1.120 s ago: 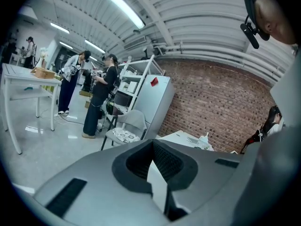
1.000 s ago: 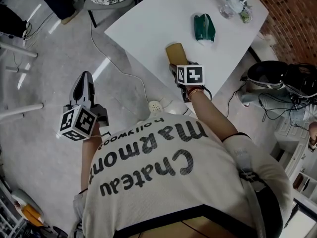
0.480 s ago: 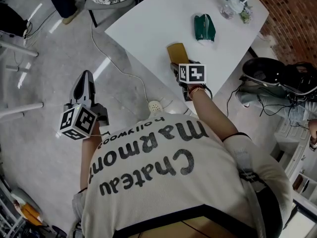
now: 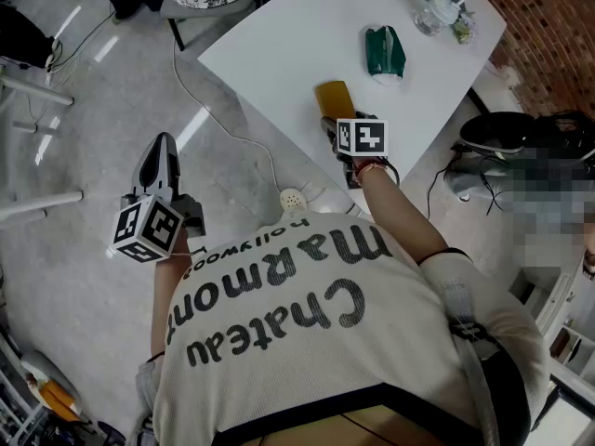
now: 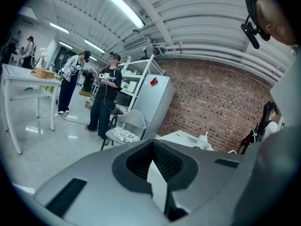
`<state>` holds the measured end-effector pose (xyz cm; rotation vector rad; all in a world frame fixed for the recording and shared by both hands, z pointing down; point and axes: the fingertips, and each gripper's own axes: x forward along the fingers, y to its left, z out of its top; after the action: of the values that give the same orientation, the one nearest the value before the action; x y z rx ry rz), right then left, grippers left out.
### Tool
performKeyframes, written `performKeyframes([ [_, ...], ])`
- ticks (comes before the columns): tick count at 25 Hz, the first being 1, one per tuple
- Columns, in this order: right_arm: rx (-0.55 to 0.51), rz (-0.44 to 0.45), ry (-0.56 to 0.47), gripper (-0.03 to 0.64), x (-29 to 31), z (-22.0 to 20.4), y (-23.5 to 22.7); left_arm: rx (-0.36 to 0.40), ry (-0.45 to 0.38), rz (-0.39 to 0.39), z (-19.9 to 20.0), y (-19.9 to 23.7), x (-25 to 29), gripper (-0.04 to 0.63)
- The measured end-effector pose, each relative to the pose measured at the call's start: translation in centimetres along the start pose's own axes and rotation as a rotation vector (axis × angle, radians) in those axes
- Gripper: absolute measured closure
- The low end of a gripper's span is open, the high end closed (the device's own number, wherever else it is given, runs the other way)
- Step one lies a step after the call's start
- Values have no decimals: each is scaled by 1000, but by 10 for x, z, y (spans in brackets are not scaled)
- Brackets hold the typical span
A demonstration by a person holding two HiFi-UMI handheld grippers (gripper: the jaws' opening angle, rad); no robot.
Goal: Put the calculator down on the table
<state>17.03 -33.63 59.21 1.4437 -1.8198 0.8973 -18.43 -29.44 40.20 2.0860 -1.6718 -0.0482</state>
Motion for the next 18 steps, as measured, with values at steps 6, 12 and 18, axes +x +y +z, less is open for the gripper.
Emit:
performKeyframes([
  [6,5,-14,-7,236,-3,1,-1,0,-1,-1,1,-1,-2,594],
  [12,5,-17,-5,227,-3,1,-3,3,-1,-4,1,-4,-1,594],
  [18,-17,0,-19,231,0,3,-2,7,-4,-1,2,-7,-2,594],
])
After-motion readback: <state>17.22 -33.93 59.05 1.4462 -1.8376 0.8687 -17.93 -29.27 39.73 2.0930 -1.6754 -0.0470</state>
